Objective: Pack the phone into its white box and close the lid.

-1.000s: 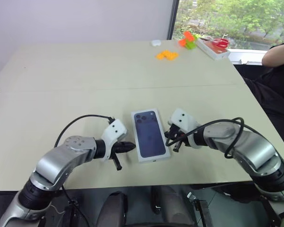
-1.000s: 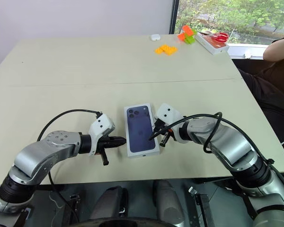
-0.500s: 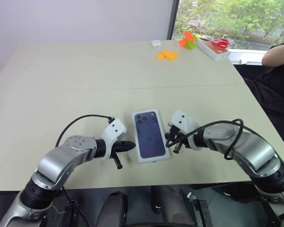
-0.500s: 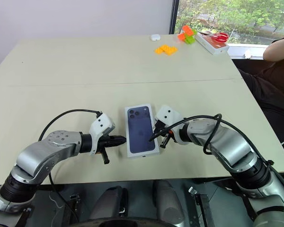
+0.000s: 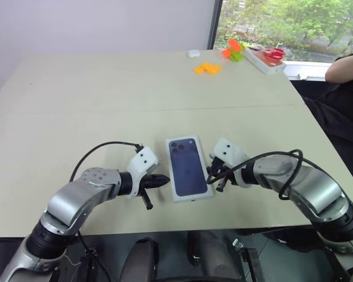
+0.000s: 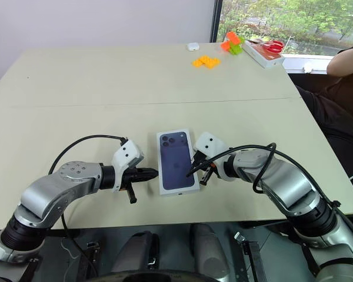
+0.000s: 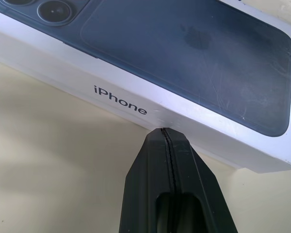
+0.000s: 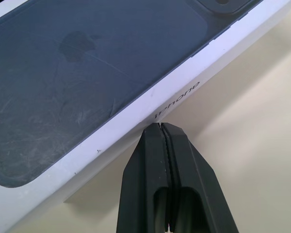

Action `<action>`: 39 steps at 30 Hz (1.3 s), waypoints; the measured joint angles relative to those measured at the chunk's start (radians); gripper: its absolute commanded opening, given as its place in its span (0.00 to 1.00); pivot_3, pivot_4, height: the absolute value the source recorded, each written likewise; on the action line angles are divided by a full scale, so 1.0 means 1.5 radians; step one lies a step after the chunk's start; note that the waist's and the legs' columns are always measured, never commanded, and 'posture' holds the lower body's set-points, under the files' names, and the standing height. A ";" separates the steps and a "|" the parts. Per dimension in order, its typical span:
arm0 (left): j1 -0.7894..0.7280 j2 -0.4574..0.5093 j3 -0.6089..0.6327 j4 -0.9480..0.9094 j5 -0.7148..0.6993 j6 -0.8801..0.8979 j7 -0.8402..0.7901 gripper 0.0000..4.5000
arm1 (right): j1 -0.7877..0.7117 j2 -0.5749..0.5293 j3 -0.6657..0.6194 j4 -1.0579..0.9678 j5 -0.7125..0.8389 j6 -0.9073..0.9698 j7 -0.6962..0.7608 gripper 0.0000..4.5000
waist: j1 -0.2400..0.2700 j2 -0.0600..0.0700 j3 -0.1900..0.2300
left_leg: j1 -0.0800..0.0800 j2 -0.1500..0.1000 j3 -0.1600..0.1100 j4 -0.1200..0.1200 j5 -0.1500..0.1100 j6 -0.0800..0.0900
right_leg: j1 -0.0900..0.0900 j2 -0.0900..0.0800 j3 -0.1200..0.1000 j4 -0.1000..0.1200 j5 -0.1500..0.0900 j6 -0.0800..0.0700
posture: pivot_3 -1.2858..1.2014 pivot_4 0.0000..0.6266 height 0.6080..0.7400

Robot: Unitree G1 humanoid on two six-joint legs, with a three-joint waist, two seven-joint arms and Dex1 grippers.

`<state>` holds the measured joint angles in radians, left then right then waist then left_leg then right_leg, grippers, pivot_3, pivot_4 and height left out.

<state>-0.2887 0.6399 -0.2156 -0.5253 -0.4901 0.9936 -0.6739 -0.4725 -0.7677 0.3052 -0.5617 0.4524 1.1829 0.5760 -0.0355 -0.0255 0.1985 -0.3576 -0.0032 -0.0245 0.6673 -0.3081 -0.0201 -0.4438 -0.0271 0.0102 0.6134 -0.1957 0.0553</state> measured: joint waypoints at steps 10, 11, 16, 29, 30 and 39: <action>0.000 -0.001 0.000 -0.003 0.000 0.000 0.000 0.00 | 0.000 -0.004 0.000 0.000 -0.005 0.000 0.011 0.01 | 0.001 0.000 0.000 | 0.000 0.000 0.000 0.000 0.000 0.000 | 0.000 0.000 0.000 0.000 0.000 0.000 | 0.52 0.24 1.00; 0.000 -0.001 0.000 -0.004 0.000 0.000 0.000 0.00 | 0.000 -0.005 -0.001 0.000 -0.005 0.000 0.012 0.01 | 0.001 0.000 0.000 | 0.000 0.000 0.000 0.000 0.000 0.000 | 0.000 0.000 0.000 0.000 0.000 0.000 | 0.52 0.24 1.00; 0.000 -0.011 0.000 -0.002 0.001 0.000 0.003 0.00 | 0.001 -0.005 -0.004 0.000 -0.011 0.000 0.012 0.01 | 0.001 0.000 0.000 | 0.000 0.000 0.000 0.000 0.000 0.000 | 0.000 0.000 0.000 0.000 0.000 0.000 | 0.52 0.24 1.00; 0.000 -0.017 0.001 0.001 0.001 0.000 0.006 0.00 | 0.004 -0.001 -0.006 0.003 -0.019 0.000 0.012 0.01 | 0.002 0.000 0.000 | 0.000 0.000 0.000 0.000 0.000 0.000 | 0.000 0.000 0.000 0.000 0.000 0.000 | 0.52 0.24 1.00; 0.000 -0.017 0.001 0.001 0.001 0.000 0.005 0.00 | 0.005 -0.001 -0.006 0.003 -0.020 0.000 0.012 0.01 | 0.002 0.000 0.000 | 0.000 0.000 0.000 0.000 0.000 0.000 | 0.000 0.000 0.000 0.000 0.000 0.000 | 0.52 0.24 1.00; -0.001 -0.017 0.001 0.001 0.001 -0.003 0.004 0.00 | 0.028 0.000 -0.006 0.003 -0.025 -0.002 0.013 0.01 | 0.008 0.000 0.000 | 0.000 0.000 0.000 0.000 0.000 0.000 | 0.000 0.000 0.000 0.000 0.000 0.000 | 0.52 0.24 1.00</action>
<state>-0.2899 0.6144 -0.2149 -0.5243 -0.4887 0.9887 -0.6682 -0.4306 -0.7679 0.2962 -0.5571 0.4141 1.1799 0.5962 -0.0230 -0.0255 0.1985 -0.3572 -0.0038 -0.0243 0.6675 -0.3081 -0.0201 -0.4438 -0.0266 0.0103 0.6138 -0.1957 0.0550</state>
